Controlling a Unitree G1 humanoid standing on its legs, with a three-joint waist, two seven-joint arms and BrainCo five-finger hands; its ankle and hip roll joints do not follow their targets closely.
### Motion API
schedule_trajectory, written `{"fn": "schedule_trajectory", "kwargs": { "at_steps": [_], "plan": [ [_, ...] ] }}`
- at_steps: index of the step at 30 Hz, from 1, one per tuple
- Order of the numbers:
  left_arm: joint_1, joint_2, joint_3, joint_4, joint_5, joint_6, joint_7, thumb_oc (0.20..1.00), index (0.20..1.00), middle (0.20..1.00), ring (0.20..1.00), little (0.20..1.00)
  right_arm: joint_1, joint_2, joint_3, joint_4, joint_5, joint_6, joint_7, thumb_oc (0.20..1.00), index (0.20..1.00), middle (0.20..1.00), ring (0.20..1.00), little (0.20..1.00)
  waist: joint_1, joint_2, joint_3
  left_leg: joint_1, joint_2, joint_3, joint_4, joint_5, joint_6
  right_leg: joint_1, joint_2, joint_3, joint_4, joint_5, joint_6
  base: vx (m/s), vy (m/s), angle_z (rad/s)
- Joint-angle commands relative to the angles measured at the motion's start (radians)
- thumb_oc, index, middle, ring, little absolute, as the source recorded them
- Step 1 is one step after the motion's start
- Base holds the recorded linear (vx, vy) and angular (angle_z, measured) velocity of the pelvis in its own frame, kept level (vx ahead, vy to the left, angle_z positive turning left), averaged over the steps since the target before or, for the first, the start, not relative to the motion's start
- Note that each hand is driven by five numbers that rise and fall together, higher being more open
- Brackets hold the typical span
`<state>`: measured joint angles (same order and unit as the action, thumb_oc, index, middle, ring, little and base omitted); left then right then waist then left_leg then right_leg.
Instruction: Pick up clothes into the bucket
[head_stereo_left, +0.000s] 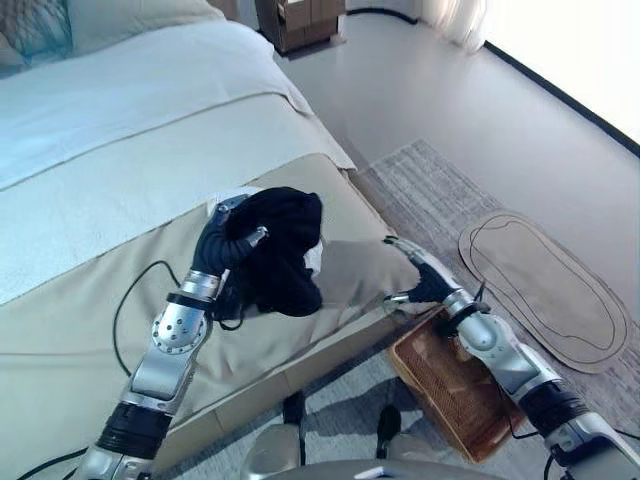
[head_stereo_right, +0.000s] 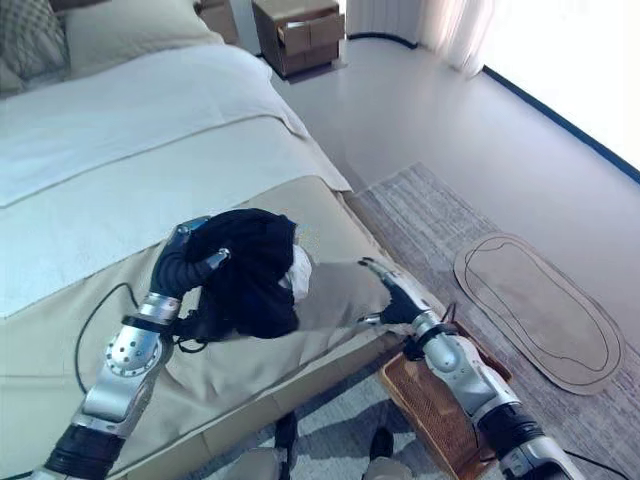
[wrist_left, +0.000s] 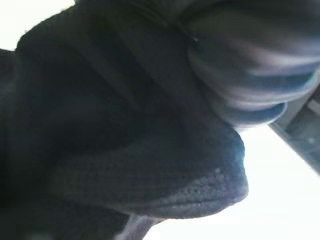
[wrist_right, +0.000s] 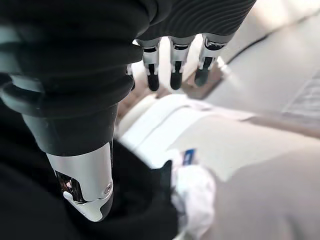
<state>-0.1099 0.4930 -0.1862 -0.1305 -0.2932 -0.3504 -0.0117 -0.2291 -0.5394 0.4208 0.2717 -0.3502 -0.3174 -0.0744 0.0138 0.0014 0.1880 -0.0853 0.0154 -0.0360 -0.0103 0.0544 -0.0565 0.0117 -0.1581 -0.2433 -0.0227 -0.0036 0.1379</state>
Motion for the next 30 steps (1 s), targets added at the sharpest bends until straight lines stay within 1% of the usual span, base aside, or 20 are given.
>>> {"fn": "schedule_trajectory", "kwargs": {
  "at_steps": [1,3,7,8,9,12,15,16,17,18,19,20,22,23,24,25,26,30],
  "plan": [
    [-0.097,-0.005,-0.026,-0.041,-0.104,-0.023,-0.048,0.200,0.200,0.200,0.200,0.200,-0.070,0.046,0.055,-0.080,0.029,-0.031,0.026,1.000,1.000,1.000,1.000,1.000,-0.004,-0.027,-0.056,0.028,-0.008,0.002,-0.002,-0.041,0.029,-0.060,-0.025,0.035,0.023,0.091,0.020,0.07,-0.047,-0.04],
    [-0.118,-0.010,-0.067,-0.059,-0.153,0.000,-0.080,0.200,0.200,0.200,0.200,0.200,-0.090,0.063,0.098,-0.118,0.050,-0.034,0.063,1.000,1.000,1.000,1.000,1.000,-0.004,-0.023,-0.070,0.046,-0.001,0.005,-0.010,-0.042,0.027,-0.042,-0.021,0.037,0.018,0.086,0.018,0.06,-0.046,-0.03],
    [-0.139,-0.031,-0.109,-0.068,-0.185,0.019,-0.098,0.200,0.200,0.200,0.200,0.200,-0.109,0.103,0.141,-0.147,0.130,-0.031,0.117,1.000,1.000,1.000,1.000,1.000,-0.008,-0.019,-0.086,0.068,0.003,0.006,-0.020,-0.043,0.024,-0.022,-0.016,0.034,0.011,0.083,0.016,0.03,-0.017,-0.01],
    [-0.139,-0.030,-0.109,-0.068,-0.186,0.020,-0.098,0.200,0.200,0.200,0.200,0.200,-0.109,0.103,0.141,-0.147,0.131,-0.030,0.118,1.000,1.000,1.000,1.000,1.000,-0.008,-0.019,-0.085,0.068,0.003,0.005,-0.020,-0.043,0.024,-0.021,-0.016,0.033,0.011,0.083,0.016,0.00,0.000,0.00],
    [-0.138,-0.046,-0.120,-0.075,-0.215,0.028,-0.106,0.200,0.200,0.200,0.200,0.200,-0.104,0.126,0.148,-0.153,0.159,-0.026,0.125,1.000,1.000,1.000,1.000,1.000,-0.009,-0.016,-0.091,0.074,0.004,0.006,-0.024,-0.042,0.023,-0.016,-0.014,0.033,0.006,0.082,0.015,0.00,0.000,0.00],
    [-0.144,-0.068,-0.138,-0.089,-0.248,0.043,-0.102,0.200,0.200,0.200,0.200,0.200,-0.106,0.165,0.158,-0.146,0.176,-0.013,0.114,1.000,1.000,1.000,1.000,1.000,-0.012,-0.014,-0.097,0.072,0.003,0.009,-0.026,-0.032,0.022,-0.016,-0.014,0.033,0.001,0.091,0.011,0.00,0.000,0.00],
    [-0.143,-0.083,-0.152,-0.111,-0.268,0.055,-0.101,0.200,0.200,0.200,0.200,0.200,-0.099,0.202,0.152,-0.150,0.195,0.002,0.091,1.000,1.000,1.000,1.000,1.000,-0.015,-0.011,-0.102,0.072,0.003,0.009,-0.028,-0.030,0.022,-0.015,-0.013,0.032,-0.005,0.093,0.010,0.01,0.000,0.00],
    [-0.142,-0.086,-0.154,-0.116,-0.269,0.057,-0.097,0.200,0.200,0.200,0.200,0.200,-0.097,0.211,0.151,-0.150,0.211,0.006,0.090,1.000,1.000,1.000,1.000,1.000,-0.015,-0.009,-0.104,0.078,0.005,0.009,-0.030,-0.039,0.021,-0.009,-0.010,0.032,-0.007,0.086,0.011,0.00,0.000,0.00],
    [-0.143,-0.086,-0.154,-0.117,-0.268,0.057,-0.096,0.200,0.200,0.200,0.200,0.200,-0.097,0.211,0.150,-0.150,0.211,0.006,0.090,1.000,1.000,1.000,1.000,1.000,-0.015,-0.010,-0.102,0.072,0.003,0.010,-0.027,-0.030,0.022,-0.014,-0.013,0.032,-0.006,0.093,0.009,0.00,0.000,0.00],
    [-0.141,-0.097,-0.162,-0.122,-0.273,0.059,-0.085,0.200,0.200,0.200,0.200,0.200,-0.092,0.232,0.153,-0.153,0.257,0.014,0.091,1.000,1.000,1.000,1.000,1.000,-0.017,-0.009,-0.102,0.074,0.002,0.011,-0.028,-0.030,0.023,-0.014,-0.012,0.033,-0.006,0.094,0.008,0.00,0.000,0.00],
    [-0.140,-0.097,-0.163,-0.121,-0.273,0.059,-0.085,0.200,0.200,0.200,0.200,0.200,-0.091,0.233,0.154,-0.153,0.257,0.014,0.092,1.000,1.000,1.000,1.000,1.000,-0.016,-0.008,-0.104,0.081,0.004,0.010,-0.031,-0.038,0.022,-0.009,-0.010,0.033,-0.008,0.087,0.009,0.00,0.000,0.00],
    [-0.141,-0.100,-0.165,-0.123,-0.275,0.062,-0.084,0.200,0.200,0.200,0.200,0.200,-0.090,0.239,0.155,-0.155,0.277,0.016,0.097,1.000,1.000,1.000,1.000,1.000,-0.017,-0.009,-0.101,0.074,0.002,0.010,-0.028,-0.030,0.023,-0.014,-0.012,0.033,-0.006,0.094,0.007,0.03,-0.004,0.01],
    [-0.142,-0.107,-0.173,-0.131,-0.272,0.068,-0.079,0.200,0.200,0.200,0.200,0.200,-0.084,0.251,0.164,-0.172,0.355,0.026,0.125,1.000,1.000,1.000,1.000,1.000,-0.019,-0.009,-0.100,0.083,0.004,0.009,-0.031,-0.039,0.021,-0.006,-0.010,0.033,-0.006,0.086,0.008,0.02,-0.003,0.00],
    [-0.141,-0.107,-0.173,-0.131,-0.272,0.068,-0.079,0.200,0.200,0.200,0.200,0.200,-0.084,0.251,0.164,-0.172,0.355,0.026,0.125,1.000,1.000,1.000,1.000,1.000,-0.019,-0.009,-0.100,0.083,0.004,0.008,-0.031,-0.039,0.021,-0.006,-0.010,0.033,-0.006,0.086,0.008,0.00,0.000,0.00],
    [-0.143,-0.111,-0.183,-0.130,-0.275,0.069,-0.077,0.200,0.200,0.200,0.200,0.200,-0.088,0.257,0.176,-0.182,0.398,0.029,0.142,1.000,1.000,1.000,1.000,1.000,-0.018,-0.012,-0.099,0.083,0.004,0.008,-0.030,-0.040,0.021,-0.006,-0.010,0.033,-0.006,0.086,0.007,0.00,0.000,0.00],
    [-0.143,-0.111,-0.183,-0.130,-0.275,0.069,-0.077,0.200,0.200,0.200,0.200,0.200,-0.088,0.256,0.176,-0.182,0.399,0.029,0.142,0.871,0.871,0.871,0.871,0.871,-0.018,-0.012,-0.099,0.083,0.004,0.008,-0.030,-0.040,0.021,-0.006,-0.010,0.033,-0.006,0.086,0.007,0.00,0.000,0.00],
    [-0.148,-0.115,-0.192,-0.126,-0.272,0.070,-0.076,0.200,0.200,0.200,0.200,0.200,-0.096,0.260,0.189,-0.174,0.428,0.034,0.153,0.200,0.200,0.200,0.200,0.200,-0.017,-0.014,-0.099,0.083,0.004,0.007,-0.028,-0.042,0.021,-0.005,-0.010,0.033,-0.006,0.086,0.007,0.00,0.000,0.00],
    [-0.146,-0.118,-0.197,-0.122,-0.288,0.073,-0.084,0.200,0.200,0.200,0.200,0.200,-0.104,0.253,0.202,-0.172,0.435,0.039,0.167,0.200,0.200,0.200,0.200,0.200,-0.013,-0.018,-0.099,0.084,0.003,0.008,-0.025,-0.045,0.023,-0.002,-0.011,0.033,-0.007,0.086,0.007,0.00,0.000,0.00]
  ]
}}
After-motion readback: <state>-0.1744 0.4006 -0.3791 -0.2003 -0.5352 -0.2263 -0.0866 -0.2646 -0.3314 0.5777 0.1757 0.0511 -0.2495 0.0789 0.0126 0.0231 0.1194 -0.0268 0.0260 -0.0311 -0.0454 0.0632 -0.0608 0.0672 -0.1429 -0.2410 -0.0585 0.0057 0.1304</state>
